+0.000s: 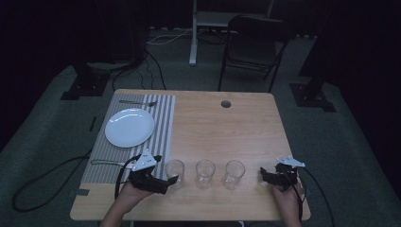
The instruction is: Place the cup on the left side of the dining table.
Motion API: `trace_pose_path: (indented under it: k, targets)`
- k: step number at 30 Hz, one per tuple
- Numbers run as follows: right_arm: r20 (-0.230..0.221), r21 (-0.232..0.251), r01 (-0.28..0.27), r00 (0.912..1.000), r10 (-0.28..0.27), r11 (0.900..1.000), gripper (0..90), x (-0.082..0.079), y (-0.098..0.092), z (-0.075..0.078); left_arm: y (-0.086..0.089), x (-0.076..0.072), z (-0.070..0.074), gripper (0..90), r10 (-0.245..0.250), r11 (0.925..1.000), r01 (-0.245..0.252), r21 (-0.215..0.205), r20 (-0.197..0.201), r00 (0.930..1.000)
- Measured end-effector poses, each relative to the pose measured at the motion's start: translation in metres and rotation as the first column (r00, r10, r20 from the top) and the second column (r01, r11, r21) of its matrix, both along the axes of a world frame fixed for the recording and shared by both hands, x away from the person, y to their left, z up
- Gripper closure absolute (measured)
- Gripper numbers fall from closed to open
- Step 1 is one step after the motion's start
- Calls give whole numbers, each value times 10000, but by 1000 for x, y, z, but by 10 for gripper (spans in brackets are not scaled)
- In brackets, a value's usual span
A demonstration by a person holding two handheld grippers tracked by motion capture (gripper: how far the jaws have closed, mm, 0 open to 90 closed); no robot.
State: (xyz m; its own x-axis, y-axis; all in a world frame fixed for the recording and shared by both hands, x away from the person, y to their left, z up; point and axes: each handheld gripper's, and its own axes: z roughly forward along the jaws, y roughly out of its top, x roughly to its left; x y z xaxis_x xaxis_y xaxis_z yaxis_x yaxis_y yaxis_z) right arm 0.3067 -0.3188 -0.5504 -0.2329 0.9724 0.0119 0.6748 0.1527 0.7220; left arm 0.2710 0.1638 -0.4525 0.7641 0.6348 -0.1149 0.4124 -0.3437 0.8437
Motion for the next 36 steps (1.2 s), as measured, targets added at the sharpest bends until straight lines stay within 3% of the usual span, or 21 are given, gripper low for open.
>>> trace_pose_path:
  k: [12, 17, 21, 29, 36]
  targets:
    - [0, -1, 1, 10000, -1, 10000, 126, 0, 0, 0, -23, 8, 8, 20, -530, 9984, 531, 209, -54, 9986]
    - [1, -1, 1, 10000, -1, 10000, 126, 0, 0, 0, -35, 10, 8, 20, -985, 9942, 993, 419, -211, 9949]
    - [1, -1, -1, 10000, 1, 10000, 126, 0, 0, 0, -44, 12, 9, 20, -1044, 9926, 1056, 608, -215, 9943]
    - [0, -2, -2, 10000, 2, 10000, 126, 0, 0, 0, -62, 17, 13, 20, -1290, 9862, 1323, 993, -393, 9909]
    - [8, -2, -5, 10000, 5, 10000, 126, 0, 0, 0, -79, 21, 19, 20, -1538, 9764, 1608, 1439, -588, 9864]
